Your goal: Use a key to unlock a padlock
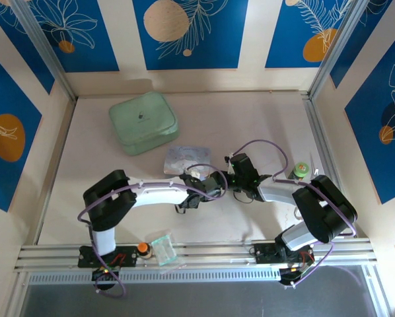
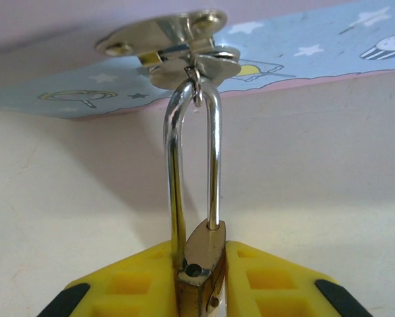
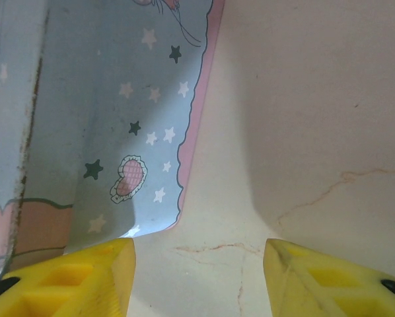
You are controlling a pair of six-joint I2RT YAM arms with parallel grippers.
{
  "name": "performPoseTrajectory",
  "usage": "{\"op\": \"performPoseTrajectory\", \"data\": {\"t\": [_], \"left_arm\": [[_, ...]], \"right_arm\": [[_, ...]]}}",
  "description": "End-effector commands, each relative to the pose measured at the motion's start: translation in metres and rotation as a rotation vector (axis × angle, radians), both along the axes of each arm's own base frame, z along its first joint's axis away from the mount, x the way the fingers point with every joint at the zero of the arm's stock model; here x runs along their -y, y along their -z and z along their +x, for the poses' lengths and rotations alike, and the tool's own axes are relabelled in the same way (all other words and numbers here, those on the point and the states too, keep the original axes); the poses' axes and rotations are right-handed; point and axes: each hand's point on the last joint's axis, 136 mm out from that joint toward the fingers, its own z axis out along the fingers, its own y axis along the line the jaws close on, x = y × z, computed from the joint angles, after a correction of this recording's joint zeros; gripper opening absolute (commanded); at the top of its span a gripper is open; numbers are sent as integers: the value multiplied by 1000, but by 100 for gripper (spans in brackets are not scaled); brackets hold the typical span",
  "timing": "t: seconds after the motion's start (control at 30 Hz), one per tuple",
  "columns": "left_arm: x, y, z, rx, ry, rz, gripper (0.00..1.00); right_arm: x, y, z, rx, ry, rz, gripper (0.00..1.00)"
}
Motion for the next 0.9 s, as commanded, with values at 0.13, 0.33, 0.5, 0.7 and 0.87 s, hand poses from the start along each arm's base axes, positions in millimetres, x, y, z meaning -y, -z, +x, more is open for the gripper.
{"op": "performPoseTrajectory", "data": {"t": [0.13, 0.33, 0.5, 0.7, 0.87], "left_arm": [[-19, -3, -1, 2, 9, 148, 18], [-5, 2, -5, -13, 19, 97, 24], [-4, 6, -8, -20, 29, 152, 25], [-6, -3, -11, 10, 28, 157, 20], [-19, -1, -6, 20, 7, 209, 16]], "right_arm": [[4, -3, -1, 14, 7, 3, 54], [6, -4, -3, 15, 19, 6, 54], [10, 0, -5, 14, 32, -12, 54], [11, 2, -5, 13, 44, -11, 54], [10, 2, -6, 11, 44, -1, 54]]}}
